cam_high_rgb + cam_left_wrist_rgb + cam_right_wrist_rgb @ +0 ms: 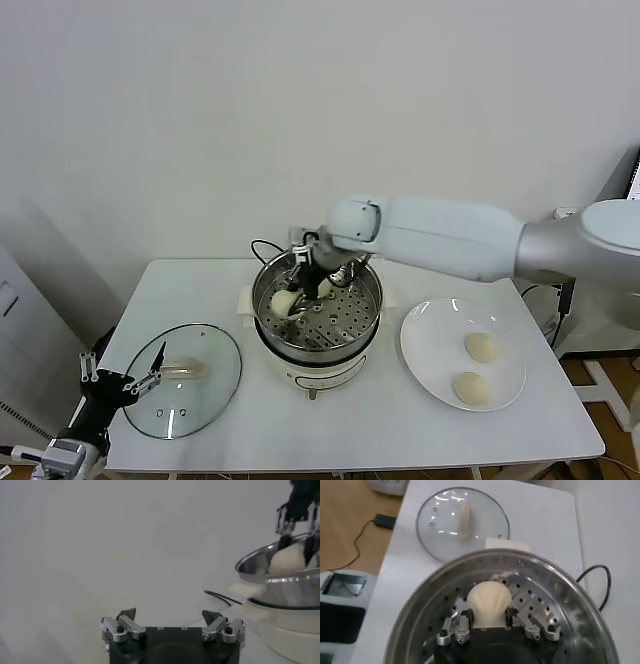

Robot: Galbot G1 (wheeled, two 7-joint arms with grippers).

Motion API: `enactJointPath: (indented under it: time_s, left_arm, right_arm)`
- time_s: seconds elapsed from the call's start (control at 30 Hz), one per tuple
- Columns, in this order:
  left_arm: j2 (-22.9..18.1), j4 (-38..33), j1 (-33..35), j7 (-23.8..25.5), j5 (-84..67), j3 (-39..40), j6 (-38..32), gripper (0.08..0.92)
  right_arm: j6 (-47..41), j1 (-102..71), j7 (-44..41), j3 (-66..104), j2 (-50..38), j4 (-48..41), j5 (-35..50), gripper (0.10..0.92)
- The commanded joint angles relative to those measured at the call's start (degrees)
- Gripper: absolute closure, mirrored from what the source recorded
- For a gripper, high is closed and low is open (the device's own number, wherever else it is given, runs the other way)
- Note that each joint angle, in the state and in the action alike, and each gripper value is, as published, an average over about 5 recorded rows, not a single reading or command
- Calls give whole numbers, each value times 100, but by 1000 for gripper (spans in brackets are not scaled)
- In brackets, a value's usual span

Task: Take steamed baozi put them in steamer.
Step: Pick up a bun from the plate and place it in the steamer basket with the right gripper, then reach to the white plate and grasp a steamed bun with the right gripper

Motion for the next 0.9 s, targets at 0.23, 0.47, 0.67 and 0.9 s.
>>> enactJointPath:
  time_s: [0.23,0.47,0.67,0.9]
  left_arm:
    - [-18,20,-18,2,10,8,11,177]
    - [4,13,-51,-1,19,22,36,177]
    - [34,-16,-57,-4,18,29,43,177]
    - [18,-58,-100,-12,27,80,88,177]
  right_arm:
    - [-214,-338,418,145,344,-254,-188,409]
    - [-189,439,-447,131,-538,254,-340,231]
    - [424,1549,-2571,331,-1780,138,-1011,203]
    - [1311,2003,-3706,-358,-3369,302,-2273,203]
